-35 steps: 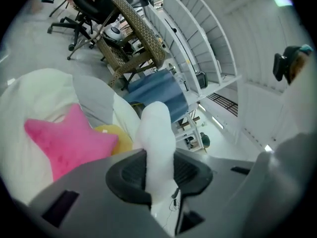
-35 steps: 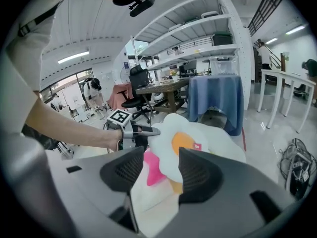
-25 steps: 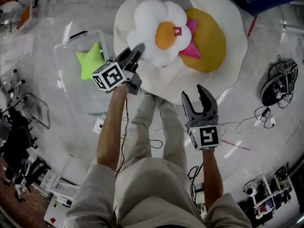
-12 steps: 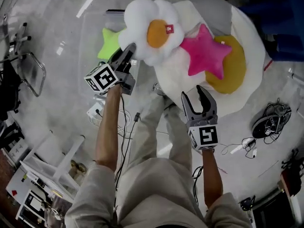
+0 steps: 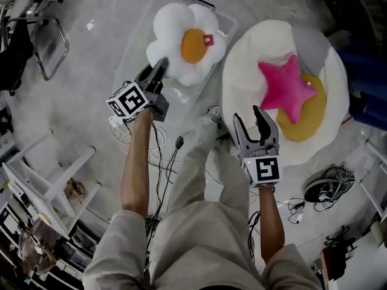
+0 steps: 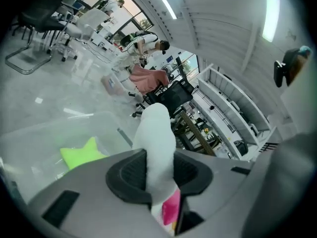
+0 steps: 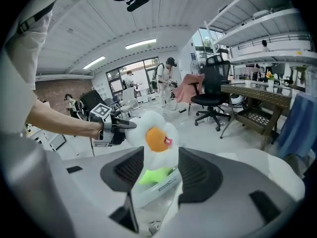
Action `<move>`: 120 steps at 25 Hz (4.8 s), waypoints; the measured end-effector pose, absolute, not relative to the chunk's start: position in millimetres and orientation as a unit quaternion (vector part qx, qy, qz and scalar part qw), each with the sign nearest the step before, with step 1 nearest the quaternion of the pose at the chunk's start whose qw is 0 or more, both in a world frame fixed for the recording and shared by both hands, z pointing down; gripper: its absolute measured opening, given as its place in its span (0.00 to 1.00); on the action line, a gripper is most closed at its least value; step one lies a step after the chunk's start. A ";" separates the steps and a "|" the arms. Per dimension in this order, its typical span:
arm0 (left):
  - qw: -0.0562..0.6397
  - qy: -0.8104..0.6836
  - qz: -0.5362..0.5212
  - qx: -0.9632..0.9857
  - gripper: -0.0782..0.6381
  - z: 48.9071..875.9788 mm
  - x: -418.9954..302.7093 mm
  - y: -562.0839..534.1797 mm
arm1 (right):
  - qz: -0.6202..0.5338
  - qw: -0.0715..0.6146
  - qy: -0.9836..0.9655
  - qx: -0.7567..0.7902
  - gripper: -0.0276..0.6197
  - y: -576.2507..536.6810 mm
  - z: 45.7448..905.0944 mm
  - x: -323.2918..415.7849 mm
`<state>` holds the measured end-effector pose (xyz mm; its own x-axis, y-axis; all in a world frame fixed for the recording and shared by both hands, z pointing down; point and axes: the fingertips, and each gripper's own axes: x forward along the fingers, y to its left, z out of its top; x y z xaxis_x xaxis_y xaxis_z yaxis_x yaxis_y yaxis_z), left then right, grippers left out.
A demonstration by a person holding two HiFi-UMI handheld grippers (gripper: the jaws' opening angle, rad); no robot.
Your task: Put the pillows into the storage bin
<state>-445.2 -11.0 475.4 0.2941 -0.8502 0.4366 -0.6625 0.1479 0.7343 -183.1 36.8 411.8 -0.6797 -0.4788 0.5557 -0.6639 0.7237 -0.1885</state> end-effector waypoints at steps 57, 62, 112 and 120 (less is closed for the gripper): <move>0.402 -0.251 0.437 0.765 0.55 744.2 71.7 29.5 | 0.338 0.213 -0.721 0.567 0.35 106.2 545.8 186.8; 0.407 -0.265 0.460 0.743 0.57 796.9 80.0 27.9 | 0.340 0.218 -0.718 0.567 0.35 118.3 579.2 202.7; 0.362 -0.357 0.389 0.769 0.41 673.3 -8.3 -17.5 | 0.316 0.224 -0.732 0.560 0.30 100.2 476.5 141.8; 0.365 -0.436 0.340 0.749 0.41 612.8 -111.9 -43.4 | 0.291 0.230 -0.767 0.524 0.29 73.2 444.7 82.8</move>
<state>-111.9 -43.4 612.8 0.3883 -0.4049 0.8279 -0.9016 -0.3529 0.2502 82.8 73.2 444.7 -0.3452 -0.6697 0.6575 -0.9373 0.2822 -0.2046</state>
